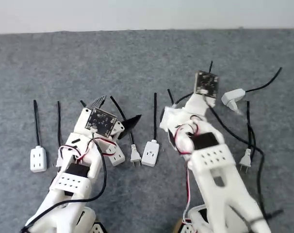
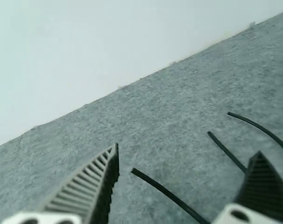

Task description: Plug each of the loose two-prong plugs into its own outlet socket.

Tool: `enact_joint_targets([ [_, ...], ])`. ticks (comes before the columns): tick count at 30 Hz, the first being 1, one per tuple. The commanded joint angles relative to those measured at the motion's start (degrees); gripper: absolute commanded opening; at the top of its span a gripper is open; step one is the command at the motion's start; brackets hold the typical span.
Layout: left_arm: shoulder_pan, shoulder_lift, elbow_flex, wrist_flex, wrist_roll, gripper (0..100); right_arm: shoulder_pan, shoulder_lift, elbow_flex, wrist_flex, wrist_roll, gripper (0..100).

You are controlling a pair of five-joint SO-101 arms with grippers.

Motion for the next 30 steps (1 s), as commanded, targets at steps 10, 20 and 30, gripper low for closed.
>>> enact_joint_targets([
  [10, 5.0, -0.6, -2.6, 4.0, -1.6, 41, 0.7, -9.8, -1.7, 0.2, 21.7, 0.7],
  [20, 7.2, -20.0, -2.2, 13.6, 1.8, 41, -4.2, -9.8, -5.2, -1.0, 28.8, 0.8],
  [30, 8.4, -41.3, 5.2, 18.5, 1.5, 41, -12.7, -10.2, -22.6, 11.6, 38.1, 0.8],
])
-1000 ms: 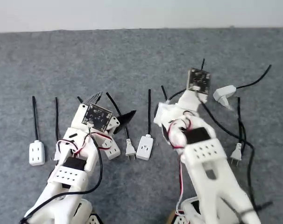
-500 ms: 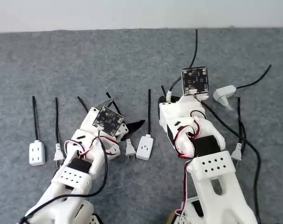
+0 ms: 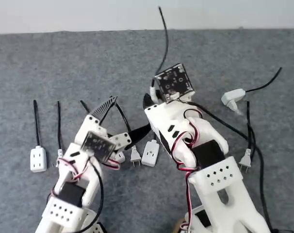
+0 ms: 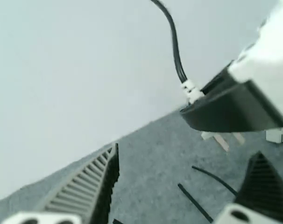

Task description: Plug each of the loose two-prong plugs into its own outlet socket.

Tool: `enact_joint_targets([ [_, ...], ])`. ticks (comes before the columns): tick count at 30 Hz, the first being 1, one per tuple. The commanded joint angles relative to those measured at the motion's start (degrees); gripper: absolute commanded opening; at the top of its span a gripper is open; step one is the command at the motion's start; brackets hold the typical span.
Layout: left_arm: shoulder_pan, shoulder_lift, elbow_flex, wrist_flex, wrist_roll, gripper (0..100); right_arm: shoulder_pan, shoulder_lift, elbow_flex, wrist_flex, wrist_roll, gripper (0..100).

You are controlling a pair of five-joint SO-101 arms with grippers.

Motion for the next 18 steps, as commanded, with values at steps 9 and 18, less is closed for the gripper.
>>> enact_joint_targets([
  [9, -1.2, -15.6, 5.1, 3.5, 0.5, 41, -7.8, -7.1, -10.7, 10.0, 2.1, 0.8],
  [18, -0.8, -24.1, 2.4, 15.0, 3.8, 41, -10.3, -9.5, -10.4, 11.5, 1.8, 0.8],
])
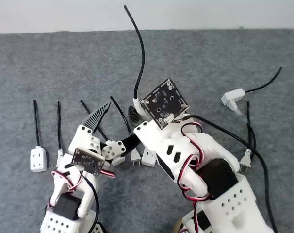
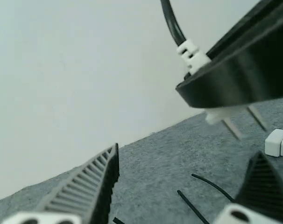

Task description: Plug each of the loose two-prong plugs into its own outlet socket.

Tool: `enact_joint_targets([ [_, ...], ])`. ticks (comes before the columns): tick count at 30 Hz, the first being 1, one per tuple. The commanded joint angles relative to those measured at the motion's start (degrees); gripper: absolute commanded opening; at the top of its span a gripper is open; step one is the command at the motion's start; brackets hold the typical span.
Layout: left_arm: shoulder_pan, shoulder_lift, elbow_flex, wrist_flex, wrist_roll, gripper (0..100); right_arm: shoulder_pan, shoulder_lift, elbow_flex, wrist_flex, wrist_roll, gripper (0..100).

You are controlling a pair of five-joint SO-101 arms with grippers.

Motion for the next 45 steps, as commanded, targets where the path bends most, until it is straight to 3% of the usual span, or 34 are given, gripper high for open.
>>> enact_joint_targets([
  [1, 0.1, -6.9, -3.0, 6.3, 1.1, 41, -0.9, -1.5, -4.0, 0.6, 0.2, 0.8],
  [10, 0.1, -9.3, -4.4, 11.3, 1.1, 41, -0.7, -1.8, -1.2, 0.2, 0.2, 0.8],
  [23, -1.5, -9.3, -5.0, 8.4, 0.9, 41, -0.9, -1.9, 1.0, 1.2, -2.2, 0.8],
  [33, 1.2, -9.2, -8.0, 11.5, 1.1, 41, -0.7, -1.9, 1.1, 1.2, -2.2, 0.8],
  [45, -1.0, -9.1, -4.4, 5.5, 0.7, 41, -1.0, -8.0, 1.3, 4.2, -2.6, 0.8],
])
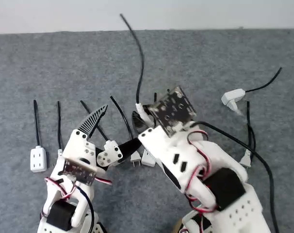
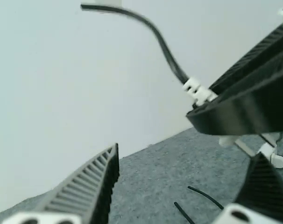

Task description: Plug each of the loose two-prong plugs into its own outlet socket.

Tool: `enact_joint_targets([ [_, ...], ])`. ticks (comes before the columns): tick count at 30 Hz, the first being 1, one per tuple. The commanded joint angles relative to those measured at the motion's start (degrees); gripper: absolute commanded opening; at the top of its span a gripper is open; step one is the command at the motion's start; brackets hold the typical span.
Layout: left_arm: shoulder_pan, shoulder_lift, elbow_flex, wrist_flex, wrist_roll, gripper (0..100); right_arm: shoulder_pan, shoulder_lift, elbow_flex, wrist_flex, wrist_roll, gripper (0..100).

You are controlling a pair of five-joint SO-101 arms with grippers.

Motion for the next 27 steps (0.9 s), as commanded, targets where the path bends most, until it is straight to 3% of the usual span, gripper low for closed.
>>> enact_joint_targets([
  [1, -2.4, -0.9, 0.8, -5.0, 0.4, 41, -0.7, -2.5, -0.1, 0.9, -0.7, 0.8],
  [8, -2.7, -0.8, 1.1, -5.4, 0.5, 41, -4.7, -2.9, 2.5, 0.2, -0.4, 0.8],
  [27, -7.9, -0.7, 4.8, -9.6, 0.4, 41, -4.4, -2.9, 2.7, 2.1, 1.6, 0.8],
])
